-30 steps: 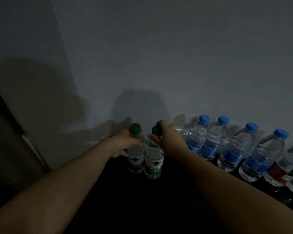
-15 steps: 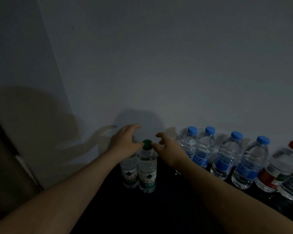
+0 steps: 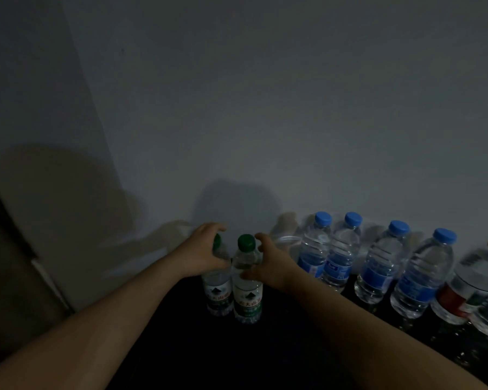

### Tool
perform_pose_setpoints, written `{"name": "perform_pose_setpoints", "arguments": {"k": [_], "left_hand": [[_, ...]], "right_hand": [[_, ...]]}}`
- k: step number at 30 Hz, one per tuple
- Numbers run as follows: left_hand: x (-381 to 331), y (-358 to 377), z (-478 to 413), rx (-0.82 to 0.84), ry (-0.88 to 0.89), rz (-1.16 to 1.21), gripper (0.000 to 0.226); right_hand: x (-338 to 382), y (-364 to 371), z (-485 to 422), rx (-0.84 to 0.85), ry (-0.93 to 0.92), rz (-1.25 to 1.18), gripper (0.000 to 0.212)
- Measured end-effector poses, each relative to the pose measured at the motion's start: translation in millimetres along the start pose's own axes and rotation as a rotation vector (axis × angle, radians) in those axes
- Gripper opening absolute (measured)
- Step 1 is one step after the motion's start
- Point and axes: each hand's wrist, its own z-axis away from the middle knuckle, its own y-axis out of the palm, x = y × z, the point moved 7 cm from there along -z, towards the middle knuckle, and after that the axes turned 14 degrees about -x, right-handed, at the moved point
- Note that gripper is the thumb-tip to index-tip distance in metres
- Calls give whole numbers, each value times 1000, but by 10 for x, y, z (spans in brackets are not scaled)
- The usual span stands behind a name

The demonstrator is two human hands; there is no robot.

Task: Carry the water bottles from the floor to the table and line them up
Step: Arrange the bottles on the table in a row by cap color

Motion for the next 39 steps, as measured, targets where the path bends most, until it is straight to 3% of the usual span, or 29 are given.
{"name": "perform_pose_setpoints", "arguments": {"k": [5, 11, 27, 39], "left_hand": [[170, 47, 32, -60, -15, 76, 59], [112, 30, -46, -101, 32, 101, 54], [70, 74, -614, -108, 52, 227, 55], [131, 120, -604, -87, 32, 150, 65]], "right_hand": [[-92, 178, -29, -23, 53, -95, 67], [-108, 182, -128, -135, -22, -114, 61], [-223, 76, -778, -211, -36, -22, 71], [-263, 89, -694, -197, -69, -35, 67]]}}
